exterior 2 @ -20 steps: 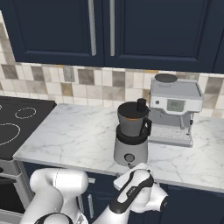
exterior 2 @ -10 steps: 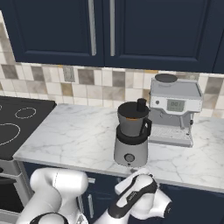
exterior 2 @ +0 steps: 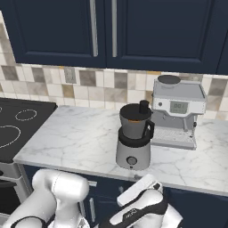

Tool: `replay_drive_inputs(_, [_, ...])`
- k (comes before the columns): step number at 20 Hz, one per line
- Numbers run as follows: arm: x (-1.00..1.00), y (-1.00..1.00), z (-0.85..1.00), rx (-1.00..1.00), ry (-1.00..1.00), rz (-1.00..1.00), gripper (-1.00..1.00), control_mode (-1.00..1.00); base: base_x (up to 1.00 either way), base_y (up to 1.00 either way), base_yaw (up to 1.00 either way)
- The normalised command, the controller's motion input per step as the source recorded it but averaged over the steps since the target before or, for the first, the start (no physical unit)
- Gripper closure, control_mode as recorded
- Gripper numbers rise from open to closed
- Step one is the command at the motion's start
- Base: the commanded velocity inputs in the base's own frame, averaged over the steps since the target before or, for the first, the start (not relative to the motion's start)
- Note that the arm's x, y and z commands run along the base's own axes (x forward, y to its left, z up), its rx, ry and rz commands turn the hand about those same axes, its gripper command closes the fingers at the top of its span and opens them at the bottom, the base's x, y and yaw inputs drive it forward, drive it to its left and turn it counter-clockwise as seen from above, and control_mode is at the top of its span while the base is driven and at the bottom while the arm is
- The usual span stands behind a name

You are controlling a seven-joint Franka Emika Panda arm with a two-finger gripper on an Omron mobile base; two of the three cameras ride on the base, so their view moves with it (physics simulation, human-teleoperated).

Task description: Open the blender lid, put the tangerine in the blender, close the lid, and start the blender.

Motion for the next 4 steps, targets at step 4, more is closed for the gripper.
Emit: replay_drive_inputs(4, [-0.28, 0.01, 0.81, 0.0, -0.13, 0.0, -1.0, -1.0, 0.0, 0.0, 0.0])
